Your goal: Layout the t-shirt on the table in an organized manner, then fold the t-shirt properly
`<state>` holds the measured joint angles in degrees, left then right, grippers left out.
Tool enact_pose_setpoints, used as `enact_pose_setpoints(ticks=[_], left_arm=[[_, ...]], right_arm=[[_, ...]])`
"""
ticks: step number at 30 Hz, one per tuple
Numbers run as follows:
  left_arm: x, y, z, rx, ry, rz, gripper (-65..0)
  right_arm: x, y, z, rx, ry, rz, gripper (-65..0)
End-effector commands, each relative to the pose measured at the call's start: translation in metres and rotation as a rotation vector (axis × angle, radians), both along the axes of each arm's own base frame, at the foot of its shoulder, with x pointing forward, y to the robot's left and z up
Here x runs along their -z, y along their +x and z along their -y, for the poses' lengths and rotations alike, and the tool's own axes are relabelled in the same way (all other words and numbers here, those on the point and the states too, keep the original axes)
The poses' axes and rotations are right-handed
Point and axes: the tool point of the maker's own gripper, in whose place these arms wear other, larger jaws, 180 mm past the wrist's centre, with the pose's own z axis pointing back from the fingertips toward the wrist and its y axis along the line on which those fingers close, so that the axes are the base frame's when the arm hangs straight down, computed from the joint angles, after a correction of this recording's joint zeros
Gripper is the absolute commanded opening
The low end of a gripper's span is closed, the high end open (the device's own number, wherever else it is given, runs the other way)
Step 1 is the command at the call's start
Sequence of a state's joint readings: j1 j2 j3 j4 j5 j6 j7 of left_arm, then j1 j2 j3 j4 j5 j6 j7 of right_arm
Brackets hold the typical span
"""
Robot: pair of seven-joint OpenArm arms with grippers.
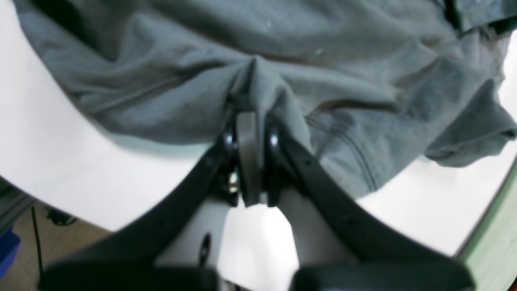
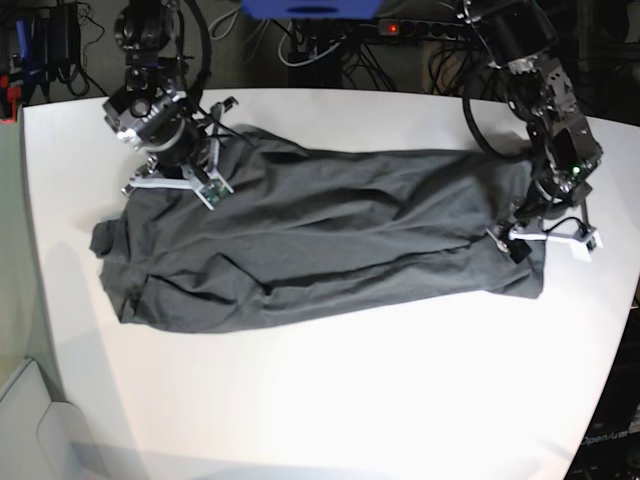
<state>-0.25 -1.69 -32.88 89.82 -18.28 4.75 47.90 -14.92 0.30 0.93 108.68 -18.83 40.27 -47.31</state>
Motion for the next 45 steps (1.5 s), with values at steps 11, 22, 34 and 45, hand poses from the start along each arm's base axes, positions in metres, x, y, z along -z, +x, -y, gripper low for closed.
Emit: enact_pose_setpoints(ticks=[11, 22, 34, 45], left_arm=[[-0.005, 0.019, 0.012, -0.001, -0.033, 0.047, 0.0], [-0.001, 0.015, 0.012, -0.006, -0.041, 0.034, 0.0], [0.007, 0.007, 0.012, -0.01, -0.041, 0.016, 0.0], [-0.004, 0.025, 0.012, -0.011, -0.049, 0.053, 0.0]], right_arm=[[-0.006, 0.007, -0.001, 0.0, 0.01, 0.031, -65.0], [-0.008, 0.009, 0.002, -0.006, -0.001, 0.039, -65.0], [-0.01, 0.014, 0.003, -0.006, -0.001, 0.049, -65.0], [-0.011, 0.015, 0.003, -0.006, -0.001, 0.05, -65.0]])
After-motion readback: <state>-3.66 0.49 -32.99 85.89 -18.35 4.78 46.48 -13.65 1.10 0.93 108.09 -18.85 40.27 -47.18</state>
